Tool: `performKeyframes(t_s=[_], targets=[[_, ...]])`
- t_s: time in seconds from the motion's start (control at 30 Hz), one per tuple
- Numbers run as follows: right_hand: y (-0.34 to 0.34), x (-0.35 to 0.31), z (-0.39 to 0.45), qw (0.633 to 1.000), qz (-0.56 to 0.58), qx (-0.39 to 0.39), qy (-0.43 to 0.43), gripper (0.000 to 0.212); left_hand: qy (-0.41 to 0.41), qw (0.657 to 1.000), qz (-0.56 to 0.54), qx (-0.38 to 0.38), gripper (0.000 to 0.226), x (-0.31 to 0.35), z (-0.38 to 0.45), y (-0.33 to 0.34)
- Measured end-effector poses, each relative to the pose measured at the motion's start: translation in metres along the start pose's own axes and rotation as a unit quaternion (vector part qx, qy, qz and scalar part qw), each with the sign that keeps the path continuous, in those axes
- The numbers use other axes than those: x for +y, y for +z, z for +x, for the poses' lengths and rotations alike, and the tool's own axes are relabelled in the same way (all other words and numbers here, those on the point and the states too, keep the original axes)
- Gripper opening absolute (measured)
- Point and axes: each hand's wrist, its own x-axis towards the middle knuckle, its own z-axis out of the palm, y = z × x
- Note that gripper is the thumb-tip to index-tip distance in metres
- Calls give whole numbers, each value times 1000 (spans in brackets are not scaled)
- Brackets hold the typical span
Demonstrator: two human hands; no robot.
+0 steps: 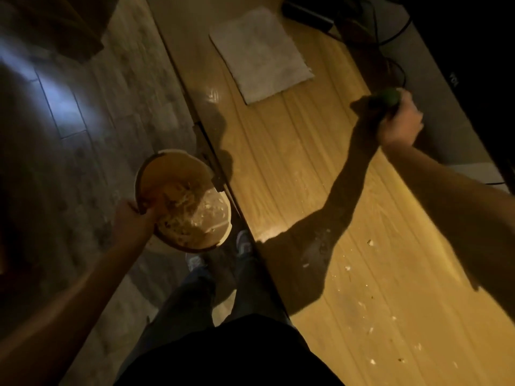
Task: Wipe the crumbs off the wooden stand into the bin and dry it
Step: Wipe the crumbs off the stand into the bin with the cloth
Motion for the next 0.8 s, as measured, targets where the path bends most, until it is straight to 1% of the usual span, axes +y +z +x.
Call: performKeyframes(t_s=[0.03, 0.1, 0.17, 0.2, 0.23, 0.3, 0.4, 0.53, 0.73, 0.8], targets=[[-2, 12, 15, 1000, -18, -9, 6, 48, -8, 1000, 5, 2, 50, 0, -1, 3], [-1, 30, 38, 997, -41, -59, 29, 43, -21, 999, 17, 18, 40, -1, -1, 11], [7, 39, 48, 992, -51, -110, 33, 44, -30, 999, 8, 23, 33, -3, -1, 17], [12, 41, 49, 991, -60, -117, 34, 46, -47, 999, -9, 11, 33, -4, 1, 18], [17, 41, 49, 990, -71, -112, 38, 47, -64, 998, -11, 3, 36, -6, 2, 17], [24, 40, 46, 991, -94, -88, 43, 51, -66, 998, 6, 15, 35, -7, 3, 15], [31, 33, 33, 993, -100, -57, -1, 48, -51, 998, -27, 15, 39, -10, 0, 18], [49, 8, -6, 995, -68, -53, -43, 43, -65, 998, -23, 4, 36, -10, -2, 17], [82, -53, -95, 986, -64, -54, -143, 52, -51, 999, -3, 17, 31, -4, -7, 13], [90, -69, -125, 981, -59, -72, -172, 54, -45, 999, -5, 16, 35, -1, -7, 11]])
